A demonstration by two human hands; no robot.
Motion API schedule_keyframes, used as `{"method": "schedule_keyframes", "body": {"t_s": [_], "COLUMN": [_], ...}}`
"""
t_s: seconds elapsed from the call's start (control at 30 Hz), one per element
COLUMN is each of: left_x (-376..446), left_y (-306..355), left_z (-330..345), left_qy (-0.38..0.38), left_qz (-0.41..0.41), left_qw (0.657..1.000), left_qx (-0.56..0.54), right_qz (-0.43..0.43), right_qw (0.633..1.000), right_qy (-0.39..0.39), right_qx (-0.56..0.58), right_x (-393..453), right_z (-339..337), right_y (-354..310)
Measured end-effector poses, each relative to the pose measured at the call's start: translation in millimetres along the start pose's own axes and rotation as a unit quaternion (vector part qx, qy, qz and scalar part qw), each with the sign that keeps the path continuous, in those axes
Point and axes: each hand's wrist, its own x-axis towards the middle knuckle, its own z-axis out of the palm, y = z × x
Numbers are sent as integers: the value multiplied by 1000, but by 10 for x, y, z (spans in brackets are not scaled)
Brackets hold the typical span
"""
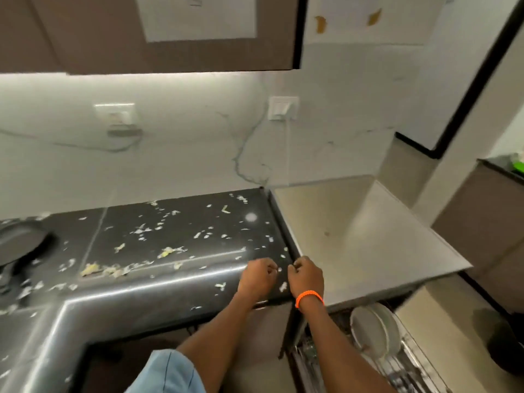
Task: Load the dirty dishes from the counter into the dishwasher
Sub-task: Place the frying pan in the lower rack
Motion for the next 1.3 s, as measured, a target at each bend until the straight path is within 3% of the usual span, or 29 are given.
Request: {"method": "schedule_keyframes", "body": {"t_s": [0.27,0.57,0.9,1.17,1.3], "left_x": [-186,-600,-1313,-1440,-1253], "left_y": [-1509,-3004,-4119,-4598,-4752], "left_z": [-1117,-2233,-2889,-3096,-3234], "left_qy": [95,180,275,264,315], "left_qz": [-98,-223,-377,-431,-472], "left_qw": [990,958,880,852,809], "left_qx": [-21,-34,-84,-137,-157], "right_qz": [-80,-152,-217,-300,-304], "right_qw": [991,959,828,769,766], "right_qy": [-104,-236,-458,-466,-456], "right_qx": [11,-34,-238,-319,-336], "right_x": [-324,-924,-1683,-1882,-1819], "right_z": [1375,2693,3758,4204,4396], "right_y": [-1155,-2293,-2758,-2918,-2941]}}
